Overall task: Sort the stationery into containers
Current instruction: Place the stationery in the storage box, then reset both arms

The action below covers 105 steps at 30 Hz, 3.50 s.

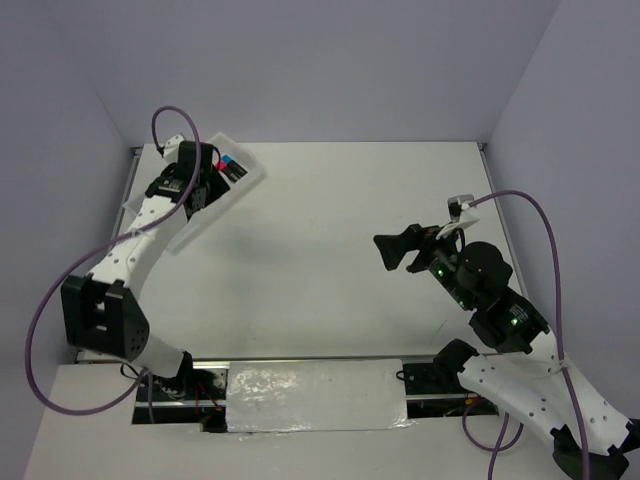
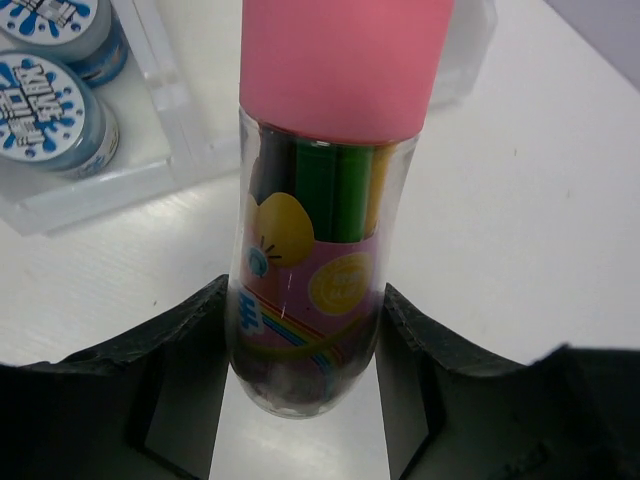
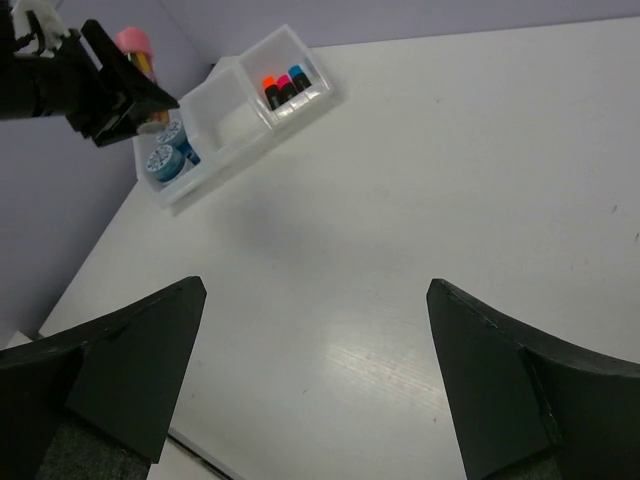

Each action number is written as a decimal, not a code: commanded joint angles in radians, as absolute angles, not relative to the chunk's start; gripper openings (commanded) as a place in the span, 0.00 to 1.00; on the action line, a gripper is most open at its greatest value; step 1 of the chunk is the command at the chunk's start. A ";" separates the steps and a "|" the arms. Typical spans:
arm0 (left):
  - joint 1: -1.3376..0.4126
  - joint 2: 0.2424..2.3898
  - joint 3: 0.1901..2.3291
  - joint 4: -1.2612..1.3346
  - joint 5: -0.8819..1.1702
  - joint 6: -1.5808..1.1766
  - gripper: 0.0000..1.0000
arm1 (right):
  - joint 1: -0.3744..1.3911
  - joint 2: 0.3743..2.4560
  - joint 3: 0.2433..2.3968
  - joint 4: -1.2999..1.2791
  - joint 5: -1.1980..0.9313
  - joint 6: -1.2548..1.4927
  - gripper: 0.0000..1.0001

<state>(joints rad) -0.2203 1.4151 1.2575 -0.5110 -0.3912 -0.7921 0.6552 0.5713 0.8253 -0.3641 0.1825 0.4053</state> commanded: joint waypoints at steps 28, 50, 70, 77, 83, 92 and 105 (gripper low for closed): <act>-0.020 1.968 1.663 -0.512 -0.419 -0.974 0.21 | 0.649 0.595 0.857 -0.339 0.104 0.403 1.00; -0.017 1.942 1.677 -0.494 -0.397 -1.000 0.85 | 0.649 0.591 0.891 -0.367 0.077 0.380 1.00; -0.015 1.188 1.498 -0.699 -0.172 -0.422 0.99 | 0.649 0.681 1.319 -0.802 0.340 0.282 1.00; -0.017 0.768 1.256 -0.753 -0.120 -0.350 0.99 | 0.650 0.678 1.497 -0.997 0.500 0.256 1.00; -0.025 0.544 1.177 -0.853 -0.152 -0.334 0.99 | 0.649 0.583 1.496 -1.065 0.503 0.261 1.00; -0.028 0.316 1.025 -0.897 -0.169 -0.377 1.00 | 0.650 0.402 1.318 -1.049 0.512 0.252 1.00; -0.028 0.351 1.011 -0.880 -0.133 -0.380 0.99 | 0.650 0.376 1.241 -1.017 0.491 0.276 1.00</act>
